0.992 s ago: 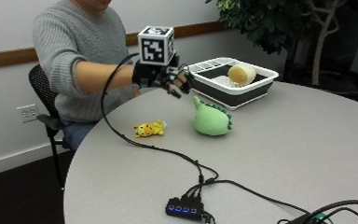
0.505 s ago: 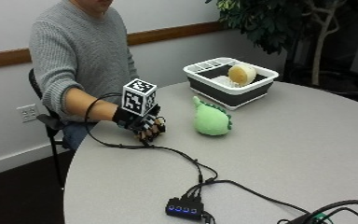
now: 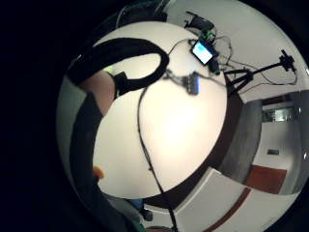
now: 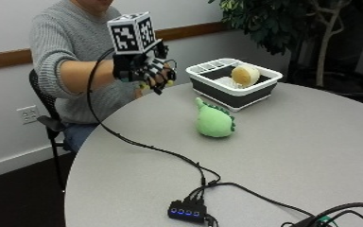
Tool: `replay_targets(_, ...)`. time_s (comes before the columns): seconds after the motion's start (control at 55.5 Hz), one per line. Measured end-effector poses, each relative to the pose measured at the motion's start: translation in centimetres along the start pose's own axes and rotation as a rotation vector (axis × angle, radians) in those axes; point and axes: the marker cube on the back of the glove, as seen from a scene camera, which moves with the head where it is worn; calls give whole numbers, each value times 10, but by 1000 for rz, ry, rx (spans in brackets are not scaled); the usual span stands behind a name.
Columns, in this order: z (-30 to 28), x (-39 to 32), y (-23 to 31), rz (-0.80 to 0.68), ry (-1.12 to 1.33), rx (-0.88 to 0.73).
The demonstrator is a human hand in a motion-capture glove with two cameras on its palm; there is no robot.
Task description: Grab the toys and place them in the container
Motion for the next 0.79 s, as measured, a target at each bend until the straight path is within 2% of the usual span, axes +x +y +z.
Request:
replay_targets(0.09,-22,-6,-7,-20,19,28)
replay_targets(0.18,-21,-31,-18,-64,4,31)
replay_targets(0.307,-6,-100,-56,-155,-88,21)
replay_targets(0.397,12,-173,-87,-309,2,33)
replay_targets(0.559,35,-306,-110,-372,-87,6)
replay_targets(0.721,51,-365,-127,-378,-114,-14)
replay_targets(0.793,59,-366,-132,-341,6,-3)
